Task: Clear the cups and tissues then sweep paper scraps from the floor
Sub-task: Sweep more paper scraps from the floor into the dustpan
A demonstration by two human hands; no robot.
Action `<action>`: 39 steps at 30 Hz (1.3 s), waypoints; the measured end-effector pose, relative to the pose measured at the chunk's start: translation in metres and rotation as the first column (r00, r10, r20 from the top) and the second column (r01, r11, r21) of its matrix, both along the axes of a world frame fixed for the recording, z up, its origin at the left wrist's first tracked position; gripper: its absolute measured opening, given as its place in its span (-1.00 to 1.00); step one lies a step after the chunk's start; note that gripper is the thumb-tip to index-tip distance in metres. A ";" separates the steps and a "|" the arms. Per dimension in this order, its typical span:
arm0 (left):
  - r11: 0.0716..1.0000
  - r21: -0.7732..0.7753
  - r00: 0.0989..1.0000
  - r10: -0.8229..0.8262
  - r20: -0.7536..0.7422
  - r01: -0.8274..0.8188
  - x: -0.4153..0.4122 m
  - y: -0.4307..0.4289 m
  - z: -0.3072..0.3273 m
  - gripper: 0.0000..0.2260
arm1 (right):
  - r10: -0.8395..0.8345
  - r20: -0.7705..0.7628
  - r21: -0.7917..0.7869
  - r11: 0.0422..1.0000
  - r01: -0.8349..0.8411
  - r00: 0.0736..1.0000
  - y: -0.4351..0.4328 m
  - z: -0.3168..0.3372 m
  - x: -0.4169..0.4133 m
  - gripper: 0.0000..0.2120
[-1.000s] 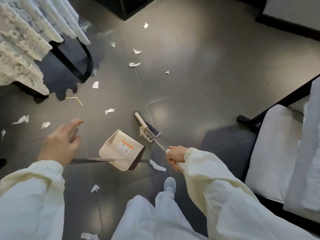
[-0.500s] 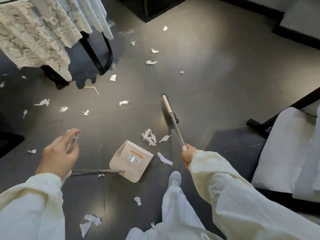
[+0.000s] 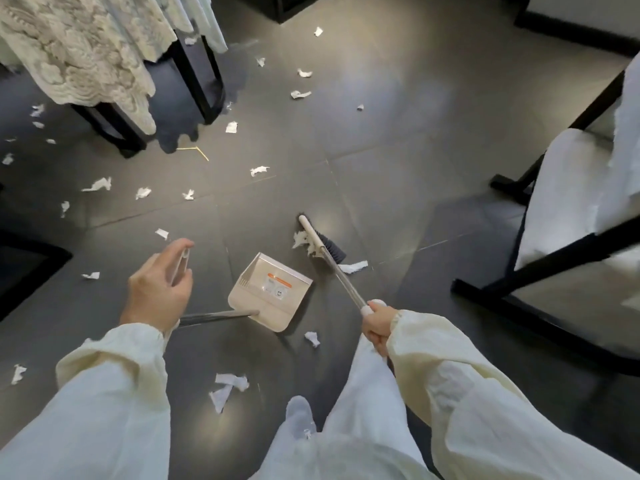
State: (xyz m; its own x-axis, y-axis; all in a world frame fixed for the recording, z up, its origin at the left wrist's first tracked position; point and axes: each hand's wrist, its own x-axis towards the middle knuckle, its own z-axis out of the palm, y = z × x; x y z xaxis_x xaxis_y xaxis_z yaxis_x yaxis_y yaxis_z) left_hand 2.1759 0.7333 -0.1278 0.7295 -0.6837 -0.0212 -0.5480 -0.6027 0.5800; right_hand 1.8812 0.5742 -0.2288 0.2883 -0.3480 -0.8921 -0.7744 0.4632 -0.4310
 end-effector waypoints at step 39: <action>0.976 -0.036 0.971 -0.219 -0.100 0.216 0.054 0.321 0.011 -0.62 | -0.593 0.035 -0.015 0.804 0.594 0.804 0.359 0.078 0.041 -0.44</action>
State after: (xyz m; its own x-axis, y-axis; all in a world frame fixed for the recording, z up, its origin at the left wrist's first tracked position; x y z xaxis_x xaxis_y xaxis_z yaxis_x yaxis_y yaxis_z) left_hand 2.2299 1.0541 -0.1165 0.5582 -0.8268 -0.0693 -0.6012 -0.4606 0.6530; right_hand 1.9217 0.9337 -0.1508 0.0422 -0.4800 -0.8763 -0.3394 0.8180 -0.4644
